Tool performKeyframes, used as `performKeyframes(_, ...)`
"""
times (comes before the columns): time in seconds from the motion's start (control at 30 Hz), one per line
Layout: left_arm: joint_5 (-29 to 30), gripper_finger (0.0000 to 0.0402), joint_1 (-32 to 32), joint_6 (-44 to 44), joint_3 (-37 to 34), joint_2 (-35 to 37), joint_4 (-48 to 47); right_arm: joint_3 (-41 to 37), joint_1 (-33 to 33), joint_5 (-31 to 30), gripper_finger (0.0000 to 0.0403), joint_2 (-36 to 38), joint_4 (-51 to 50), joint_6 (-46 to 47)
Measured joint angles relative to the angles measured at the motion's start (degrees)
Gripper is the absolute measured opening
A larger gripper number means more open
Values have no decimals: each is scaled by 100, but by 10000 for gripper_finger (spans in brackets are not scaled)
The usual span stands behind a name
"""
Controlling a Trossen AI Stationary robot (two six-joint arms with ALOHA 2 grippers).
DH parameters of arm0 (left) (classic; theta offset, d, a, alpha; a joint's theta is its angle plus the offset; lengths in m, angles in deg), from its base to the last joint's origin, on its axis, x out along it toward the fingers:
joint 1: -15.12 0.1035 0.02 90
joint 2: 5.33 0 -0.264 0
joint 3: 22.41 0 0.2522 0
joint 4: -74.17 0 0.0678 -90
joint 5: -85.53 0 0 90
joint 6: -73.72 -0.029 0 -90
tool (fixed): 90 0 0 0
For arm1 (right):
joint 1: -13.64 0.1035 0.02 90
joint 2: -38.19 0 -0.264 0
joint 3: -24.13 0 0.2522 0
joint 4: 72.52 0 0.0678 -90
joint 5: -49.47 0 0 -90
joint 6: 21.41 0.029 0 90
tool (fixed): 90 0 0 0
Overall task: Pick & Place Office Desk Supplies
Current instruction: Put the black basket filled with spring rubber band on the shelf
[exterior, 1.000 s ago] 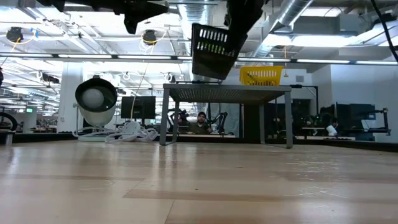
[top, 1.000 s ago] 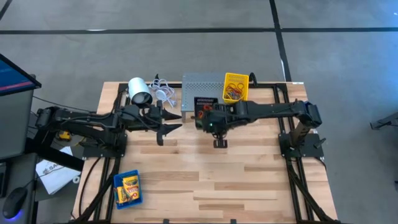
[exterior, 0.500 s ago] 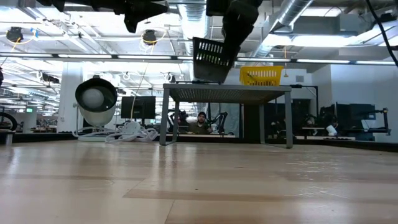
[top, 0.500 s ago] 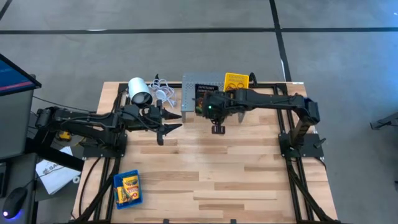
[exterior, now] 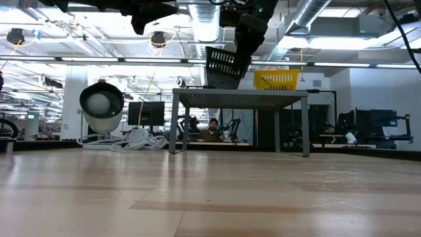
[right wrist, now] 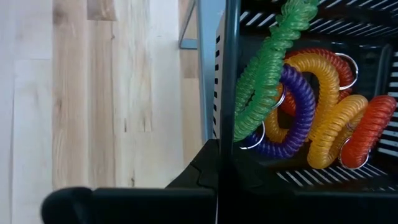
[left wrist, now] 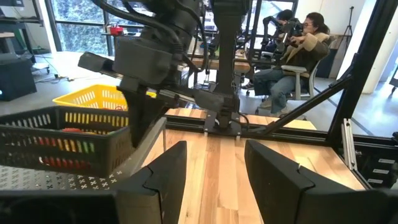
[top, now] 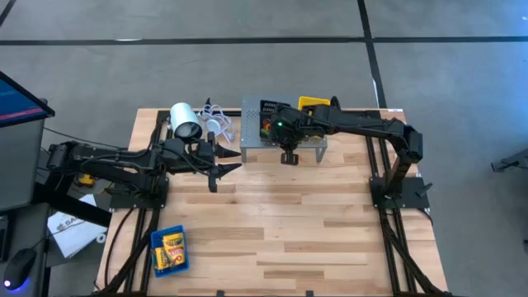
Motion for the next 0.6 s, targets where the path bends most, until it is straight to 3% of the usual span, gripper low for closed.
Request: performKeyframes(0.6,0,159,0,-41,0,0,0,-1,-457,360,0,-113,37,-300)
